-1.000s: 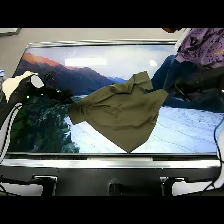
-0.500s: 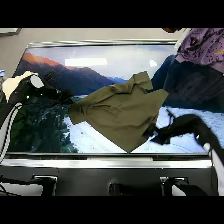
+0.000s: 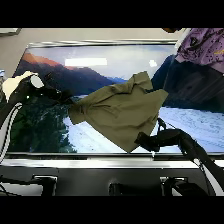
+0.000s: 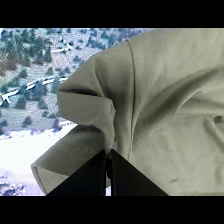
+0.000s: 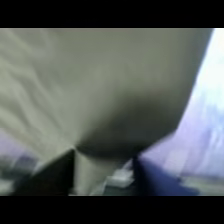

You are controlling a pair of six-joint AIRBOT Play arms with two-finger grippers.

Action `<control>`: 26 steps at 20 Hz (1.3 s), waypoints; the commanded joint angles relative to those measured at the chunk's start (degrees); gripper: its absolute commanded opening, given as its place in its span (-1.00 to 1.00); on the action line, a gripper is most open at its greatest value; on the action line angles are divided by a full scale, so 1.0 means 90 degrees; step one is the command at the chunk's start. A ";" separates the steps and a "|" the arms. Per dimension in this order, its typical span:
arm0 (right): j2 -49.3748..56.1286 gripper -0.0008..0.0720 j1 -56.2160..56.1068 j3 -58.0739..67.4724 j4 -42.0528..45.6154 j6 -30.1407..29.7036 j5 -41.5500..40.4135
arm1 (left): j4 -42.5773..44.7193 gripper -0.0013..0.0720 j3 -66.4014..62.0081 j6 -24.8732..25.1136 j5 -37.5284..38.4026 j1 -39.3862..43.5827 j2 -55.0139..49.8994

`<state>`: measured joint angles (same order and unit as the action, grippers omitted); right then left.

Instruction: Fold the clothes and pants, and hang the long-sleeved shirts on hangers.

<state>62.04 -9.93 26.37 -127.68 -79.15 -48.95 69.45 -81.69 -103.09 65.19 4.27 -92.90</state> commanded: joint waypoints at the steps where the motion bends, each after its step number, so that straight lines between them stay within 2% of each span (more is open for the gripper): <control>1: -0.0017 -0.80 -0.0075 0.0066 0.0044 0.0197 0.0498 | 0.0019 -0.92 0.0000 0.0017 -0.0005 -0.0027 0.0012; 2: -0.0017 -0.90 -0.0075 0.0257 0.0053 0.0005 0.0488 | 0.0022 -0.93 -0.0005 0.0019 -0.0012 -0.0041 0.0056; 4: -0.0017 -0.90 0.0068 0.1005 0.0185 -0.0187 0.0364 | 0.0022 -0.93 -0.0170 0.0085 -0.0005 -0.0138 0.0223; 7: -0.0017 -0.90 0.0622 0.3041 0.0559 -0.0415 -0.0148 | 0.0027 -0.93 -0.1144 0.0641 -0.0005 -0.0374 0.0687; 10: -0.0034 -0.90 0.1185 0.5751 0.0838 -0.0641 -0.1212 | 0.0041 -0.93 -0.2713 0.1156 -0.0010 -0.0641 0.1399; 13: -0.0255 -0.90 0.1406 0.8155 0.1285 -0.0692 -0.2322 | 0.0216 -0.93 -0.3869 0.1146 -0.0010 -0.0760 0.2363; 15: -0.0588 -0.90 0.1406 0.9255 0.1528 -0.0687 -0.2965 | 0.0299 -0.93 -0.3993 0.1144 -0.0041 -0.0758 0.3213; 19: -0.1586 -0.90 0.1406 0.9891 0.1603 -0.0554 -0.3449 | 0.0432 -0.93 -0.3776 0.1103 0.0036 -0.0758 0.4716; 21: -0.1872 -0.90 0.1406 0.9891 0.1634 -0.0369 -0.3560 | 0.0886 -0.93 -0.3648 0.0685 0.0041 -0.0758 0.5195; 23: -0.1853 -0.90 0.1406 0.9889 0.1651 -0.0187 -0.3611 | 0.1311 -0.94 -0.3553 0.0386 0.0046 -0.0758 0.5328; 26: -0.1302 -0.90 0.1406 0.9889 0.1649 0.0114 -0.3682 | 0.1409 -0.94 -0.3305 0.0381 0.0044 -0.0758 0.4993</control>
<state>47.86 2.68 114.74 -113.30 -81.10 -80.68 79.31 -113.03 -97.97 65.63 -2.48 -47.70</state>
